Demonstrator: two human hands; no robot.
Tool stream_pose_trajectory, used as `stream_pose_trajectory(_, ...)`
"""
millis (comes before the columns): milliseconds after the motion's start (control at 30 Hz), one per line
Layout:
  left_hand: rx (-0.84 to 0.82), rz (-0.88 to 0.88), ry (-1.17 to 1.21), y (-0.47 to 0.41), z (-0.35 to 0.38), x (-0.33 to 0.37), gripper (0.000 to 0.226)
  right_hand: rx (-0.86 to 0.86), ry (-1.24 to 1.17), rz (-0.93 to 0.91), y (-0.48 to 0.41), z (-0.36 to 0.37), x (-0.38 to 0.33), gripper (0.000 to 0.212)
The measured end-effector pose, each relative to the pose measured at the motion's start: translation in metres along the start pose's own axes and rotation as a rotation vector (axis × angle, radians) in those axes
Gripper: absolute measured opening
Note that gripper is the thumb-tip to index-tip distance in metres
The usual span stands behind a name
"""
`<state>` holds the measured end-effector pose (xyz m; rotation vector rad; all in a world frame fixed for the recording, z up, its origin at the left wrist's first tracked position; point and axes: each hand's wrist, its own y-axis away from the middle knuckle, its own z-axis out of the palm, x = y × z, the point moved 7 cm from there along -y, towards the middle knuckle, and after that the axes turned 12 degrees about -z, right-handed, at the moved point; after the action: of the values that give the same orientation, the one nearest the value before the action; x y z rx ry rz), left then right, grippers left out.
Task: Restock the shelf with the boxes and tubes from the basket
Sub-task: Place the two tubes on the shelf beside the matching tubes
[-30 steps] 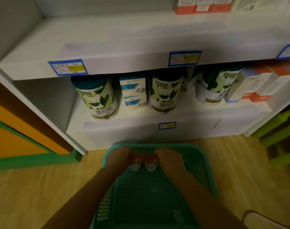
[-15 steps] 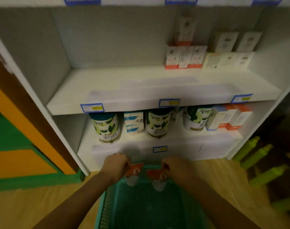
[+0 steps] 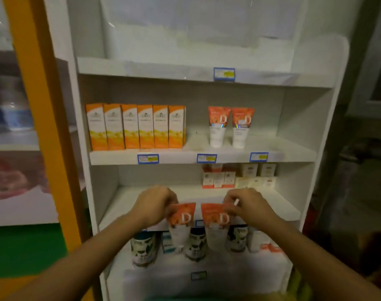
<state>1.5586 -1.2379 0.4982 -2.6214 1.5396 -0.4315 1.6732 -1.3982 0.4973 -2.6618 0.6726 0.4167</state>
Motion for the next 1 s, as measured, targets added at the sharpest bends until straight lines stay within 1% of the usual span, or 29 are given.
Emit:
stream_pose_trajectory(100, 0.074, 0.018, 0.037, -0.008, -0.056, 0.02, 0.019, 0.092, -0.008, -0.062, -0.009, -0.052, -0.02, 0.017)
stream_pose_trajectory(133, 0.099, 0.025, 0.039, -0.013, -0.073, 0.026, 0.019, 0.117, -0.015, -0.067, -0.013, -0.067, -0.023, 0.016)
stream_pose_trajectory(200, 0.163, 0.035, 0.031, -0.024, -0.104, 0.036, 0.021, 0.185, 0.001, -0.067, -0.022, -0.094, -0.026, 0.003)
stream_pose_trajectory(300, 0.25, 0.051, 0.041, -0.043, -0.139, 0.048, 0.025, 0.271, 0.028, -0.078, -0.037, -0.125, -0.03, 0.011)
stream_pose_trajectory(400, 0.319, 0.041, 0.051, -0.065, -0.162, 0.056, 0.027, 0.312, 0.016, -0.086, -0.055, -0.142, -0.029, 0.003)
stream_pose_trajectory(500, 0.379, 0.019, 0.049, -0.087, -0.172, 0.06, 0.027, 0.361, 0.028, -0.064, -0.075, -0.155, -0.019, 0.004)
stream_pose_trajectory(567, 0.402, 0.013, 0.036, -0.103, -0.171, 0.061, 0.027, 0.382, 0.034, -0.048, -0.087, -0.16, -0.014, 0.014)
stream_pose_trajectory(633, 0.417, 0.007, 0.012, -0.118, -0.167, 0.061, 0.027, 0.399, 0.033, -0.042, -0.097, -0.164, -0.008, 0.018)
stream_pose_trajectory(1000, 0.486, 0.018, -0.106, -0.186, -0.159, 0.067, 0.024, 0.464, 0.003, -0.055, -0.147, -0.181, 0.011, 0.017)
